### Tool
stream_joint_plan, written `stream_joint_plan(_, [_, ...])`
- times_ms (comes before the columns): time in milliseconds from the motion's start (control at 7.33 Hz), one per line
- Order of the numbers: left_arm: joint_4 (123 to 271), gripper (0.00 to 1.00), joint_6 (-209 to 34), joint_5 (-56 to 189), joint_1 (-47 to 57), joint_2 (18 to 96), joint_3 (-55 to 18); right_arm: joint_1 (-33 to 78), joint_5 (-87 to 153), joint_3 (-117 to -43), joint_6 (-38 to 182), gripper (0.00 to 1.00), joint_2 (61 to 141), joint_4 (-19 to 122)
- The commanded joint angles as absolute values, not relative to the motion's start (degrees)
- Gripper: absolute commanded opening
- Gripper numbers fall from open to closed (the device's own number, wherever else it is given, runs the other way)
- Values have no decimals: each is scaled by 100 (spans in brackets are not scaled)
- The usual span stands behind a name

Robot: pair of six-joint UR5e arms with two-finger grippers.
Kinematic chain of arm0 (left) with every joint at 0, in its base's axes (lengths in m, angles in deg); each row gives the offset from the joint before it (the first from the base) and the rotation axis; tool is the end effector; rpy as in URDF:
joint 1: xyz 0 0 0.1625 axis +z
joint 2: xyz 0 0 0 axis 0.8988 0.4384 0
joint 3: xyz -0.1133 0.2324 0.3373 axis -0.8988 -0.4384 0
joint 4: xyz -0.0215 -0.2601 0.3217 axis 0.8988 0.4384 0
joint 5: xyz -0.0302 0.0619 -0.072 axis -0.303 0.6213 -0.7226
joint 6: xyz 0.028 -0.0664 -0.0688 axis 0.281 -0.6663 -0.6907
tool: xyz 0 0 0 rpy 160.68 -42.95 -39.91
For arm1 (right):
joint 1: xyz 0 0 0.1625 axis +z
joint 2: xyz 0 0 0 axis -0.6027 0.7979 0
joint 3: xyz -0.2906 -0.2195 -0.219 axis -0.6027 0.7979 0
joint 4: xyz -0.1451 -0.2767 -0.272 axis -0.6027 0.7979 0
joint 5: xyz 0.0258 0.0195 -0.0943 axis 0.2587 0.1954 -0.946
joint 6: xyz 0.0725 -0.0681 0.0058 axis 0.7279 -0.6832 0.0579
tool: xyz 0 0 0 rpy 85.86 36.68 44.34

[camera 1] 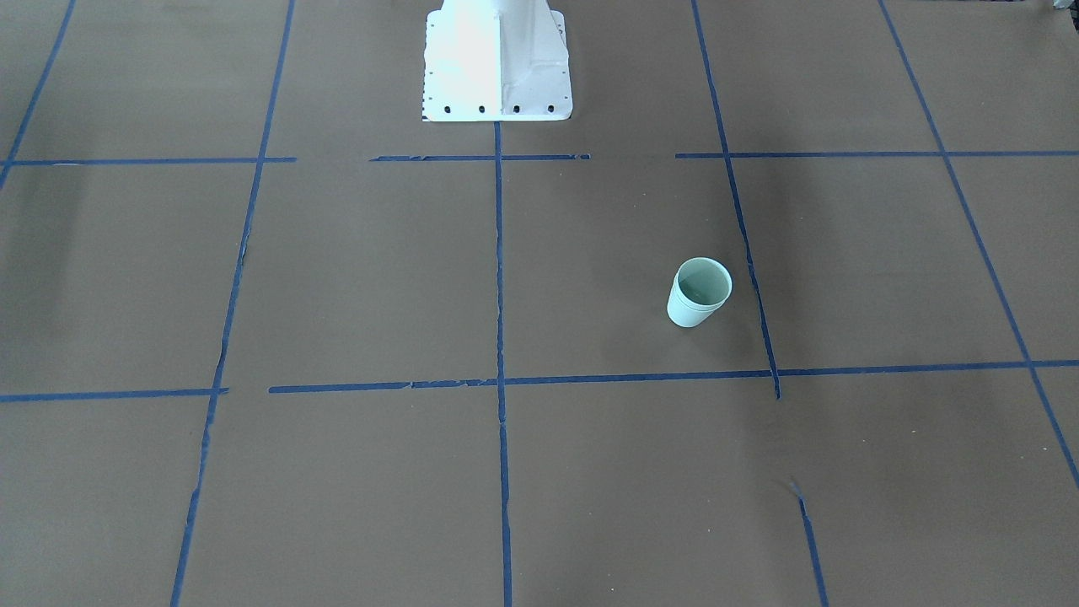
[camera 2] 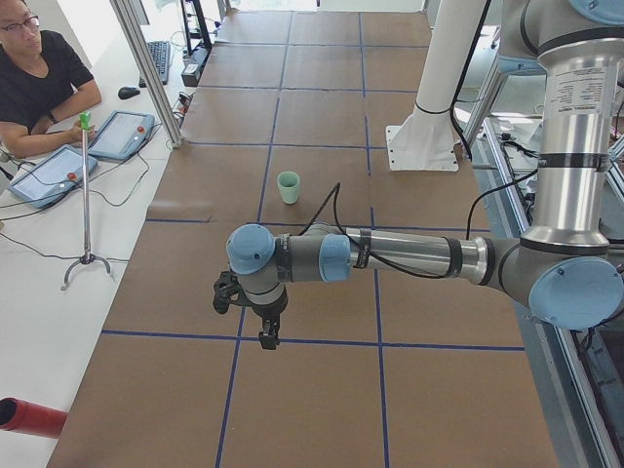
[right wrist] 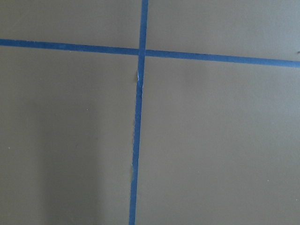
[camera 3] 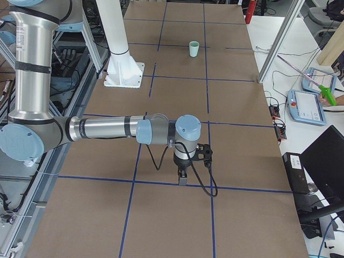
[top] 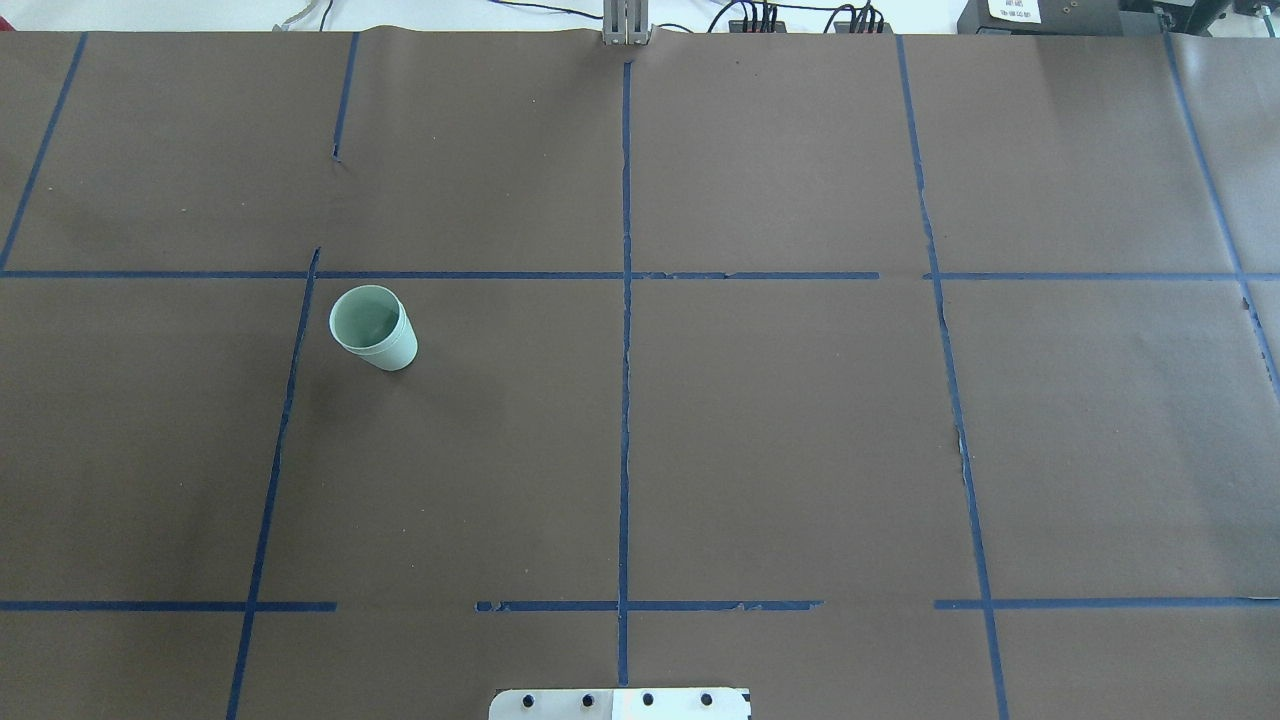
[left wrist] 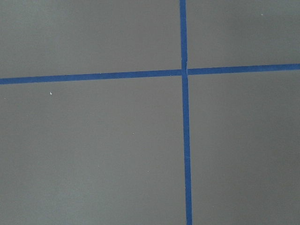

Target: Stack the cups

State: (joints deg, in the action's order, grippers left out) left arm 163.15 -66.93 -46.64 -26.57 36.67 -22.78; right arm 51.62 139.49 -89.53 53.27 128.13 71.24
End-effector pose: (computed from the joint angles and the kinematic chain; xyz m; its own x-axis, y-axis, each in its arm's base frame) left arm -0.0684 -0.4793 0.6352 0.7118 0.0470 -0.7008 -0.0608 0.9981 0.0052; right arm 0.0603 -0.4378 0.6267 0.7736 -0.0445 0.6321 0.0515 0.9986 0.0072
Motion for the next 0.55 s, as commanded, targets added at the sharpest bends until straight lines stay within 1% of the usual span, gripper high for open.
stream_joint_plan(0, [16299, 100, -6549, -4648, -2758, 3650, -2275, 5162, 13949, -8958, 5327, 100, 12813, 7124])
stream_joint_plan(409, [16263, 100, -6153, -4648, -2934, 3694, -2257, 5162, 13958, -8958, 5327, 100, 12813, 7124])
